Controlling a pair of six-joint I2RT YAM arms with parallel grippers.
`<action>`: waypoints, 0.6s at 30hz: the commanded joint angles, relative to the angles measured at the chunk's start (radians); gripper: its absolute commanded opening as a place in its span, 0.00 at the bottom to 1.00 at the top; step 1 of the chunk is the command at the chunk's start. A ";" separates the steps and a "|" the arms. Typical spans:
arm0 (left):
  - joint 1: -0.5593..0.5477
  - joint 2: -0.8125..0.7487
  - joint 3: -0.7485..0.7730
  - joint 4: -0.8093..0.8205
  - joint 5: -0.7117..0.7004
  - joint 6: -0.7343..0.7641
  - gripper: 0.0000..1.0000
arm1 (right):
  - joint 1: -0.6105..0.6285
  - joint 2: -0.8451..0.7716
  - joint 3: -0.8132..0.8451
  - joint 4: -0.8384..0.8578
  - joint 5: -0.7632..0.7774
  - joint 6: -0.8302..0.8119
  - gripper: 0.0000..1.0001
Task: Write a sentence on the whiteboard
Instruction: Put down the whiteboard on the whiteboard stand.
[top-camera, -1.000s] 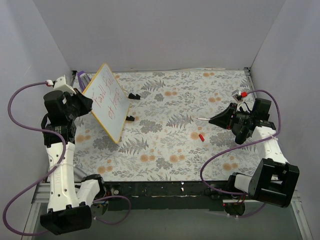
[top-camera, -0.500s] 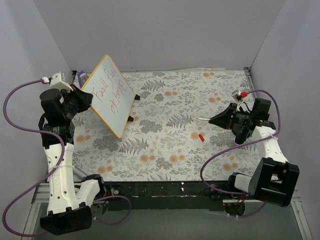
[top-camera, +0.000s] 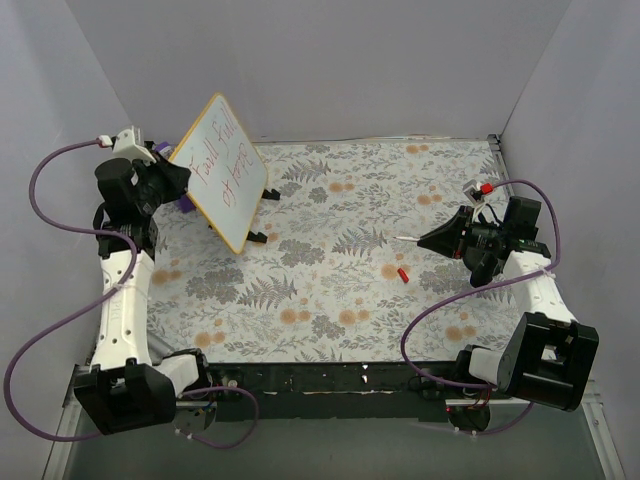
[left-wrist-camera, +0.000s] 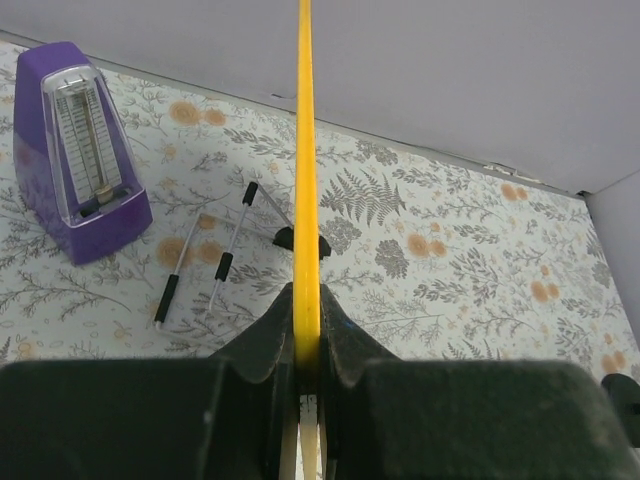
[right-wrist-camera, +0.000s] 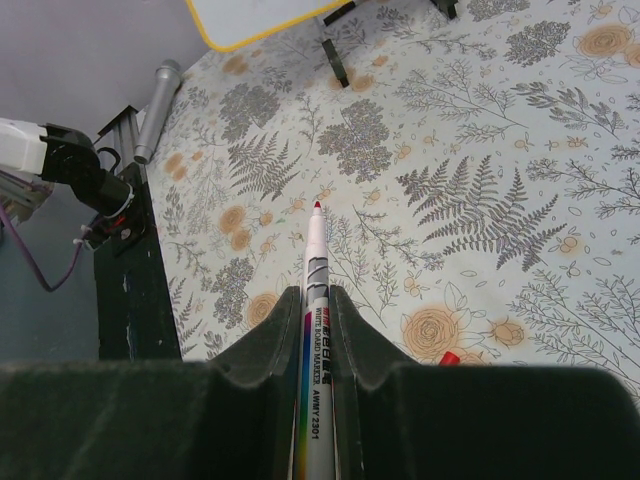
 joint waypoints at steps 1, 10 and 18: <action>-0.017 0.003 -0.039 0.238 0.034 0.047 0.00 | 0.006 0.008 0.015 0.009 -0.001 -0.015 0.01; -0.017 -0.052 -0.283 0.385 0.046 0.168 0.00 | 0.004 0.016 0.016 0.006 0.002 -0.020 0.01; 0.018 -0.034 -0.373 0.459 0.092 0.215 0.00 | 0.004 0.013 0.016 0.006 0.002 -0.021 0.01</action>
